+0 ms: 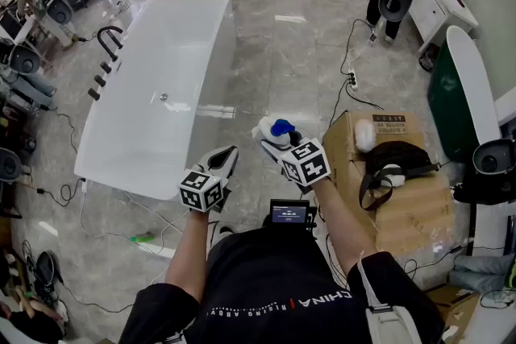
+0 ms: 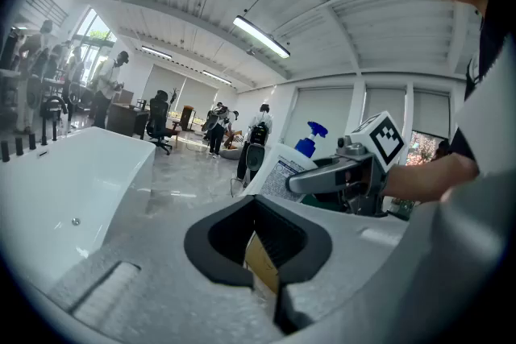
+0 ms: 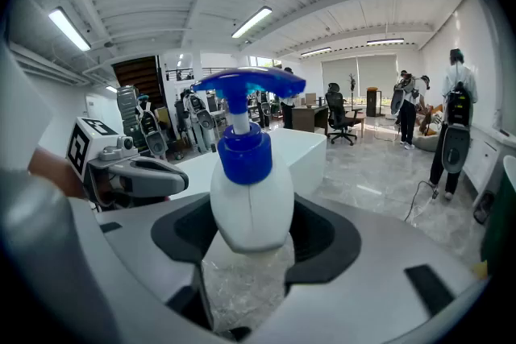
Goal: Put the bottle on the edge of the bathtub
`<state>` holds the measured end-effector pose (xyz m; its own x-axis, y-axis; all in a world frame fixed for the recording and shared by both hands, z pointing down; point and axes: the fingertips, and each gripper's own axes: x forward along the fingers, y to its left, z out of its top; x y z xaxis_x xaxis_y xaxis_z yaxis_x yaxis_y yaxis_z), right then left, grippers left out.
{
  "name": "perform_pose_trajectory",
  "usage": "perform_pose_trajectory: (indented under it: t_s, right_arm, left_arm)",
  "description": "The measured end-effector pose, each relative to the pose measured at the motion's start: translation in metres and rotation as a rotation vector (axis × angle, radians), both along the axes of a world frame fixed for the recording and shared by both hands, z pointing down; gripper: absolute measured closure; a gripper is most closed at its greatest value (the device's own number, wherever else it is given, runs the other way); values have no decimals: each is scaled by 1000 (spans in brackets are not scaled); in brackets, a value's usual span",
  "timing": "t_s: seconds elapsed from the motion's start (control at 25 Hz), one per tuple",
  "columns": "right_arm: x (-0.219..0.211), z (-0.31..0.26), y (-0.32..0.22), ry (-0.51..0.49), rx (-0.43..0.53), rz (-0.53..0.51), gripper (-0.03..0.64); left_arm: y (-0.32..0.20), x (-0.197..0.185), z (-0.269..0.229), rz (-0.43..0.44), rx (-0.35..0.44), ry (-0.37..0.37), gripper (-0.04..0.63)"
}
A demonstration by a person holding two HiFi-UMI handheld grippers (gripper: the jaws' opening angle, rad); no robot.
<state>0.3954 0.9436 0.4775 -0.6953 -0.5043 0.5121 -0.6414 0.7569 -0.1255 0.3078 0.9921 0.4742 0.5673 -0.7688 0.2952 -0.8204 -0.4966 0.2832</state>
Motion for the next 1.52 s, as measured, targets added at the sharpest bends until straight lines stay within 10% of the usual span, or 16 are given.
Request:
perform_pose_trajectory:
  t_s: [1.52]
  right_arm:
    - [47,22,-33,-34,-82,8,348]
  left_arm:
    - [-40,35,17,20,-20,-84,586]
